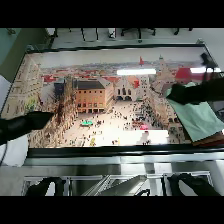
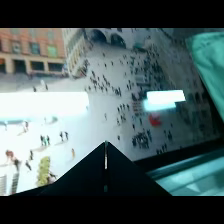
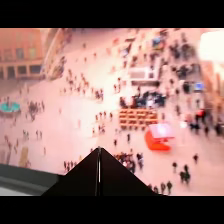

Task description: Fold the shirts.

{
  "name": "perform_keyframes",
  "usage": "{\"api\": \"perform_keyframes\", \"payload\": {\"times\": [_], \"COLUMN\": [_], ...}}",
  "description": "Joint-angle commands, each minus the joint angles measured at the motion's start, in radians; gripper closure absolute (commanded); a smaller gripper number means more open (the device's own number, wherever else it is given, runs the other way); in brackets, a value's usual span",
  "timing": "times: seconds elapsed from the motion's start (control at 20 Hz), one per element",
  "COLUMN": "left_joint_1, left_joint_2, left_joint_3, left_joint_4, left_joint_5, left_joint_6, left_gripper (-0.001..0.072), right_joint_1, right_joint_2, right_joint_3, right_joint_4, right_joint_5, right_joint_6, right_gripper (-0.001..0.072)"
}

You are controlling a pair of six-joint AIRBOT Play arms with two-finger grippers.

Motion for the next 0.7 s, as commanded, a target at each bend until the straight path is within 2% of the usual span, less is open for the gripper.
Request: {"api": "perform_keyframes", "payload": {"times": [0.0, 0.15, 0.25, 0.65], "left_joint_1": [-0.237, -0.385, -0.435, -0.470], "left_joint_2": [-0.049, -0.150, -0.215, -0.341], "left_joint_3": [-0.124, -0.110, -0.083, 0.003], "left_joint_4": [0.003, 0.003, 0.003, 0.003], "left_joint_5": [-0.135, -0.190, -0.202, -0.209], "left_joint_6": [-0.049, -0.054, -0.058, -0.058], "left_gripper": [0.0689, 0.0689, 0.0689, 0.0689], "right_joint_1": [0.226, 0.277, 0.282, 0.282], "right_joint_2": [0.081, 0.076, 0.066, 0.063], "right_joint_3": [-0.179, -0.219, -0.218, -0.218], "right_joint_4": [0.005, 0.005, 0.038, 0.050], "right_joint_5": [0.154, 0.164, 0.137, 0.138], "right_joint_6": [0.006, 0.006, 0.010, 0.010], "right_gripper": [0.0692, 0.0692, 0.0692, 0.0692]}}
